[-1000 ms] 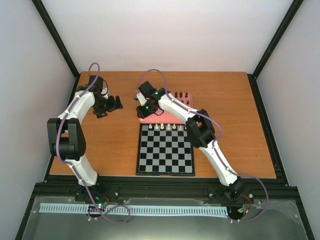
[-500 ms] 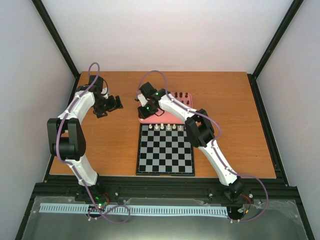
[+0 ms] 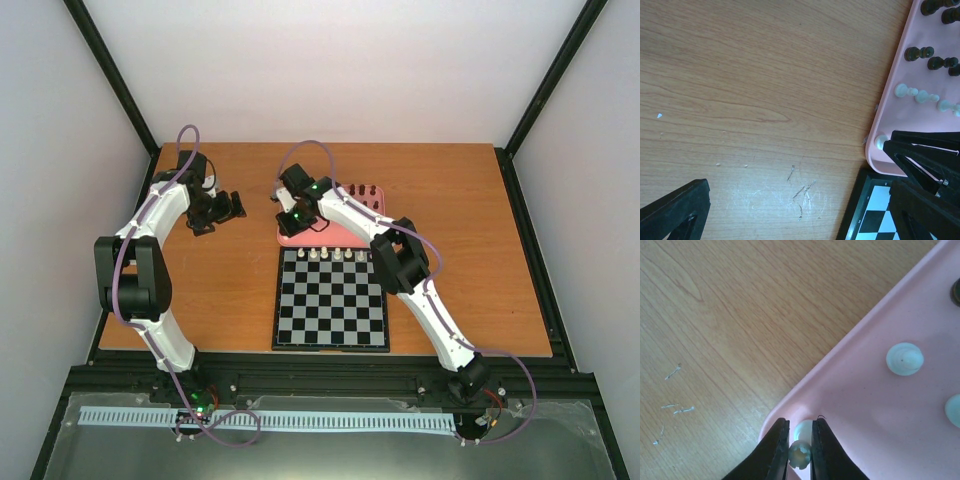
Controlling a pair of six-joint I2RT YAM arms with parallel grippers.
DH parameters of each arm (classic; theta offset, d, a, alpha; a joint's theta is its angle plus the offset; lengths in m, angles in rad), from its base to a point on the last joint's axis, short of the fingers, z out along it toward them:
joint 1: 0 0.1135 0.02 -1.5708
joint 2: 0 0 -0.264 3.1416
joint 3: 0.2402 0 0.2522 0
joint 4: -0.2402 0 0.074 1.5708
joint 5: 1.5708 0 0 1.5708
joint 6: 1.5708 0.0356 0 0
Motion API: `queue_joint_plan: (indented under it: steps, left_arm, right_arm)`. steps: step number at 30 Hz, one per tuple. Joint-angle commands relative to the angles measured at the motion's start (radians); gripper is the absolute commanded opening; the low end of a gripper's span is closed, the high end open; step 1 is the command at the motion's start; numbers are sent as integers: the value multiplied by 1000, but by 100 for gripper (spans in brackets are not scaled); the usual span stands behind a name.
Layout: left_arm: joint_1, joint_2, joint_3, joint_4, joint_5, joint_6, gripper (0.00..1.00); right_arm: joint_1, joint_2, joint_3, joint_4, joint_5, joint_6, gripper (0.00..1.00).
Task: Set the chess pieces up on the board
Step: Pick up the chess piece from the storage box.
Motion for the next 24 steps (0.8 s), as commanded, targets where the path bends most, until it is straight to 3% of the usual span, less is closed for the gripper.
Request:
queue_joint_plan:
  steps: [1, 14, 24]
  left_arm:
    - [-2, -5, 13, 10, 5, -12, 100]
    - [-2, -10, 22, 3, -9, -5, 100]
    - [-1, -17, 13, 8, -8, -6, 100]
  right_arm:
    - [-4, -41, -6, -16, 35, -17, 11]
    - [29, -212, -107, -25, -5, -57, 10]
    - [68, -311, -344, 51, -15, -69, 10]
